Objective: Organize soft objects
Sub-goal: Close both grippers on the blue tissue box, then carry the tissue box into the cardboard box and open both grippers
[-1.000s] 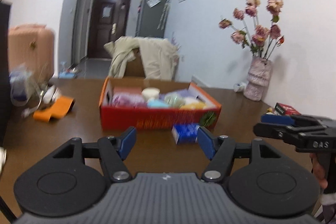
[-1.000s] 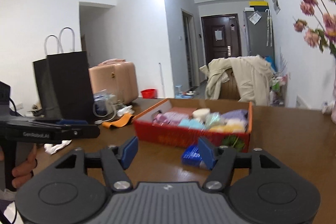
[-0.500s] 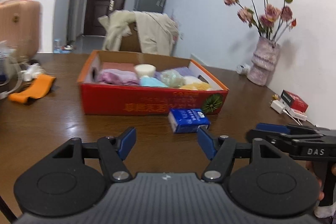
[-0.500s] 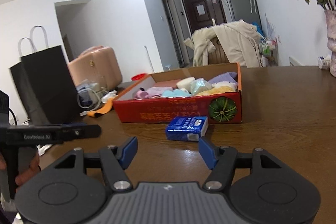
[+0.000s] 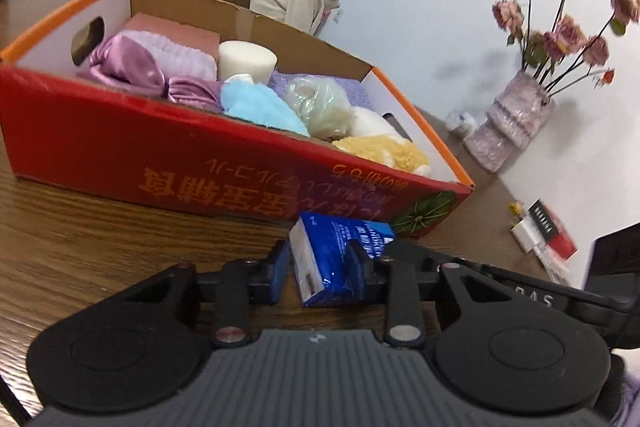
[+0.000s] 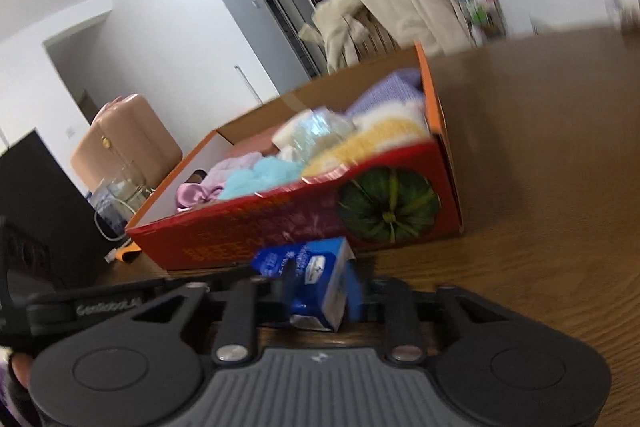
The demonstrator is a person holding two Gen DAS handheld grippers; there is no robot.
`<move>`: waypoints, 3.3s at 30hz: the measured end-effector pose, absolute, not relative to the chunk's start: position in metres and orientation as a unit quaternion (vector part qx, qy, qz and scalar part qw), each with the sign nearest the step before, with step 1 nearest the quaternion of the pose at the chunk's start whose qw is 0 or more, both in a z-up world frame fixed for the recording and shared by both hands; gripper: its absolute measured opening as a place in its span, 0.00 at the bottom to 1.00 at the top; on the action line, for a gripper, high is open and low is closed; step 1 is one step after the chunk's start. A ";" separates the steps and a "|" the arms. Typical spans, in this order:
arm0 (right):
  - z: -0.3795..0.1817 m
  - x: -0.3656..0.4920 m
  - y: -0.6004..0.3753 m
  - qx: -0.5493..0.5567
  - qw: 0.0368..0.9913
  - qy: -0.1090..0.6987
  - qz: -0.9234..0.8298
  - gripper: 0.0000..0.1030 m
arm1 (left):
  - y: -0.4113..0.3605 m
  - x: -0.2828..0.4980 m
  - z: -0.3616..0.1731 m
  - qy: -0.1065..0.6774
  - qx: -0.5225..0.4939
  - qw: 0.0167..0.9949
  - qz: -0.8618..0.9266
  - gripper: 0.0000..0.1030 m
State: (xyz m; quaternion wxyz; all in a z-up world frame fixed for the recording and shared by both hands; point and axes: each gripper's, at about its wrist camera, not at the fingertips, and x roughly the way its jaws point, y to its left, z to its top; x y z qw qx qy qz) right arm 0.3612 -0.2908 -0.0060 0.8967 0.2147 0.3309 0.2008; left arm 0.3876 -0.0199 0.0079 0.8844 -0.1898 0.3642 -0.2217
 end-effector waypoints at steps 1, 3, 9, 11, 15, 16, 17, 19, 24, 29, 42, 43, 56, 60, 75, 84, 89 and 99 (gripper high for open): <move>-0.008 0.361 -0.293 0.225 0.894 0.330 0.203 0.20 | -0.019 0.387 0.006 0.362 -0.193 0.883 -0.226 0.28; -0.012 0.362 -0.294 0.234 0.891 0.330 0.204 0.20 | -0.019 0.386 0.004 0.359 -0.197 0.882 -0.233 0.28; -0.019 0.365 -0.295 0.245 0.887 0.328 0.212 0.22 | -0.015 0.391 0.000 0.364 -0.226 0.872 -0.238 0.28; -0.020 0.368 -0.296 0.248 0.885 0.330 0.213 0.22 | -0.015 0.392 0.000 0.362 -0.226 0.872 -0.237 0.28; -0.020 0.368 -0.299 0.252 0.883 0.333 0.214 0.22 | -0.017 0.391 0.001 0.360 -0.220 0.876 -0.235 0.27; -0.019 0.366 -0.297 0.248 0.885 0.332 0.213 0.22 | -0.018 0.389 0.002 0.357 -0.215 0.878 -0.235 0.27; -0.017 0.364 -0.296 0.243 0.887 0.331 0.212 0.21 | -0.020 0.387 0.004 0.356 -0.212 0.880 -0.230 0.25; -0.011 0.351 -0.289 0.222 0.894 0.328 0.209 0.19 | -0.021 0.371 0.015 0.357 -0.208 0.885 -0.214 0.24; 0.026 0.267 -0.270 0.196 0.918 0.274 0.208 0.19 | -0.014 0.283 0.053 0.308 -0.189 0.906 -0.219 0.23; 0.061 0.177 -0.248 0.155 0.943 0.206 0.209 0.19 | -0.014 0.189 0.087 0.225 -0.145 0.941 -0.207 0.23; 0.084 0.122 -0.206 0.075 0.962 0.178 0.193 0.18 | 0.002 0.154 0.095 0.202 -0.146 0.949 -0.191 0.23; 0.088 0.126 -0.206 0.074 0.962 0.176 0.193 0.18 | 0.003 0.161 0.100 0.201 -0.147 0.949 -0.194 0.23; 0.141 0.370 -0.206 0.046 0.959 0.207 0.189 0.18 | 0.009 0.415 0.134 0.245 -0.170 0.933 -0.204 0.23; 0.108 0.455 -0.196 0.041 0.948 0.263 0.175 0.18 | 0.011 0.502 0.092 0.322 -0.186 0.909 -0.189 0.23; 0.033 0.541 -0.199 0.080 0.890 0.416 0.169 0.18 | -0.003 0.554 0.044 0.428 -0.112 0.878 -0.184 0.36; 0.122 0.482 -0.215 0.047 0.924 0.343 0.163 0.31 | 0.017 0.489 0.130 0.361 -0.073 0.915 -0.166 0.46; 0.168 0.427 -0.240 0.021 0.942 0.306 0.139 0.40 | 0.038 0.427 0.172 0.314 -0.040 0.938 -0.140 0.53; 0.189 0.324 -0.263 0.011 0.962 0.260 0.086 0.72 | 0.062 0.336 0.193 0.269 -0.021 0.959 -0.092 0.79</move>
